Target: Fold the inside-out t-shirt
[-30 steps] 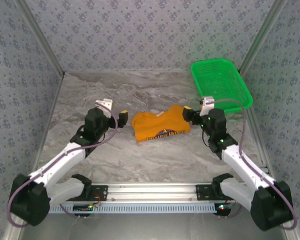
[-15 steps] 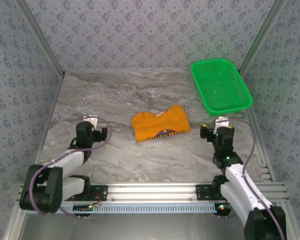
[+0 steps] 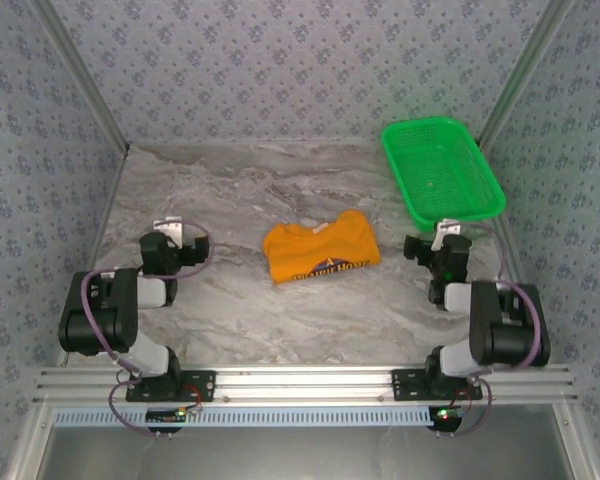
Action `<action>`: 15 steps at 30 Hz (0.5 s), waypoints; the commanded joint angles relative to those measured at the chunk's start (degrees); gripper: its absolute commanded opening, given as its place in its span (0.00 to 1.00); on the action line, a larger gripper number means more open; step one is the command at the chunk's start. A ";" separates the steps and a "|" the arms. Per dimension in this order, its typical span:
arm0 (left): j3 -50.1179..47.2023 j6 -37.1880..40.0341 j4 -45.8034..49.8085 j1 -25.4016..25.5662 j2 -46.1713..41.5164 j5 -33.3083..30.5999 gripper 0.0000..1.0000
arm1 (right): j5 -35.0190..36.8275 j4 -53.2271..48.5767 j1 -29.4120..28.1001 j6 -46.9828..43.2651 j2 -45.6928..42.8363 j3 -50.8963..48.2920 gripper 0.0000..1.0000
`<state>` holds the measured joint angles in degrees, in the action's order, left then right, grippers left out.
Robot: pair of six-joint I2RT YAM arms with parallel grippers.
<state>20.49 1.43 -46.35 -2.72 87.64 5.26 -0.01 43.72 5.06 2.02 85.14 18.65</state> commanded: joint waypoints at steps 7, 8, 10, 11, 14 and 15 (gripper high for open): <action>1.95 -0.73 -2.34 0.42 0.10 1.96 1.00 | 5.73 3.04 -4.25 -3.34 1.93 3.47 1.00; 1.97 -0.77 -2.26 0.42 0.10 1.95 1.00 | 5.38 2.20 -4.09 -3.26 1.84 3.79 1.00; 2.31 -1.10 -1.64 0.41 0.16 1.19 1.00 | 5.02 2.27 -3.92 -3.18 1.78 3.76 1.00; 2.60 -1.35 -1.27 0.37 0.17 0.75 1.00 | 5.07 2.54 -3.96 -3.24 1.94 3.68 1.00; 2.62 -1.38 -1.20 0.39 0.17 0.66 1.00 | 4.93 2.33 -3.90 -3.16 1.79 3.79 1.00; 2.62 -1.40 -1.20 0.35 0.22 0.67 1.00 | 4.92 2.33 -3.84 -3.16 1.88 3.80 1.00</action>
<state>21.76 0.80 -46.52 -2.50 87.66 5.96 3.86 45.23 1.08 -0.12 86.94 21.28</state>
